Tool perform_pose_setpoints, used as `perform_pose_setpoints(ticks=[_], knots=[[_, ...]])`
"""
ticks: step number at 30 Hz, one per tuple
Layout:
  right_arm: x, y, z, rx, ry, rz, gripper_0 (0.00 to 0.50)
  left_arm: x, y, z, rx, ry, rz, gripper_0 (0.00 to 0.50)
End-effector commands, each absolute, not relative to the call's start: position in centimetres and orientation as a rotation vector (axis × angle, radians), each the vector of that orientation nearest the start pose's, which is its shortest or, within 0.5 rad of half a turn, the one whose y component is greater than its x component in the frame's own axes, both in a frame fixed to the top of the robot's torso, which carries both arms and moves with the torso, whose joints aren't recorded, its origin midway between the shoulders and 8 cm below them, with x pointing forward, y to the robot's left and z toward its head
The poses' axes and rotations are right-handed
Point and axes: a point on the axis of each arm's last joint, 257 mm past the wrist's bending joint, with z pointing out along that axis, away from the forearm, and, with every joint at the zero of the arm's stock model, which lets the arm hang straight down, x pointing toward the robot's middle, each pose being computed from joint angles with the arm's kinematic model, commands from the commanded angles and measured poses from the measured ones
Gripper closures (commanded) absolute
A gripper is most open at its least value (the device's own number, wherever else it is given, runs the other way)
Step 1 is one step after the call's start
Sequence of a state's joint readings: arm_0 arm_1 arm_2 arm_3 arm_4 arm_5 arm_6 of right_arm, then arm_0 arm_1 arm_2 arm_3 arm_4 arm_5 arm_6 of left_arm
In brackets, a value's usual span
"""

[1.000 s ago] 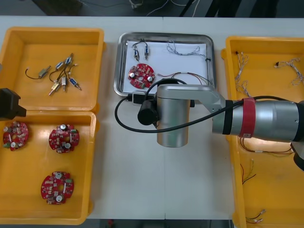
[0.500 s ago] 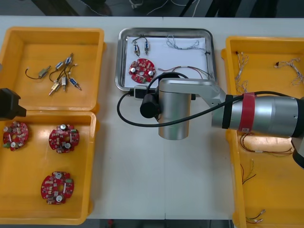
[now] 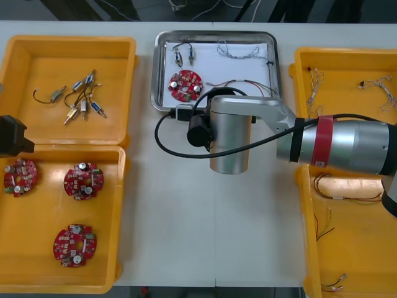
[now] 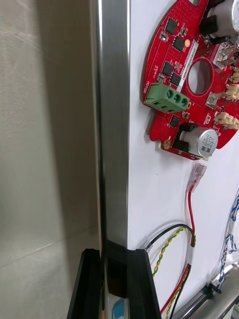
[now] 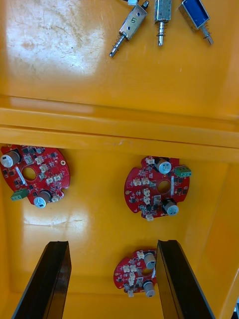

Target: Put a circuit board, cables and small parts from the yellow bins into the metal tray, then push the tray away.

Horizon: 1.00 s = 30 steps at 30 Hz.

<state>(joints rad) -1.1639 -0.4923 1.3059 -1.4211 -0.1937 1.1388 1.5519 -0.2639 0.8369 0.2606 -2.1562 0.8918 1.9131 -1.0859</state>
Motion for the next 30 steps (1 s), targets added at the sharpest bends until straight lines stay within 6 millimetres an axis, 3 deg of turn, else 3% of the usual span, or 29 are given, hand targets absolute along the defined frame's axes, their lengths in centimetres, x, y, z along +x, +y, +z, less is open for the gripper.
perform_pose_setpoints(ticks=[1,7,8,9,10,11,12,22,30], knots=[[61.2,-2.7,-17.8,-1.543,1.556,-0.883,0.500,38.9,36.8,-13.5,-0.084,2.637,0.005,0.000],[61.4,-2.8,-17.9,-1.541,1.557,-0.881,0.500,38.9,36.8,-13.5,-0.084,2.637,0.005,0.000],[61.4,-2.8,-17.9,-1.541,1.557,-0.881,0.433,38.9,36.8,-13.5,-0.084,2.637,0.005,0.000],[61.4,-2.8,-17.9,-1.541,1.557,-0.881,0.278,38.9,36.8,-13.5,-0.084,2.637,0.005,0.000],[61.4,-2.8,-17.9,-1.541,1.557,-0.881,0.190,38.9,36.8,-13.5,-0.084,2.637,0.005,0.000],[61.4,-2.8,-17.9,-1.541,1.557,-0.881,0.060,38.9,36.8,-13.5,-0.084,2.637,0.005,0.000],[61.4,-2.8,-17.9,-1.541,1.556,-0.880,0.000,38.9,36.8,-13.5,-0.084,2.637,0.005,0.000],[60.5,-1.9,-17.4,-1.538,1.563,-0.856,0.000,38.9,36.8,-13.5,-0.084,2.637,0.005,0.000],[57.9,-1.5,-15.8,-1.531,1.636,-0.809,0.000,38.9,36.8,-13.5,-0.084,2.637,0.005,0.000]])
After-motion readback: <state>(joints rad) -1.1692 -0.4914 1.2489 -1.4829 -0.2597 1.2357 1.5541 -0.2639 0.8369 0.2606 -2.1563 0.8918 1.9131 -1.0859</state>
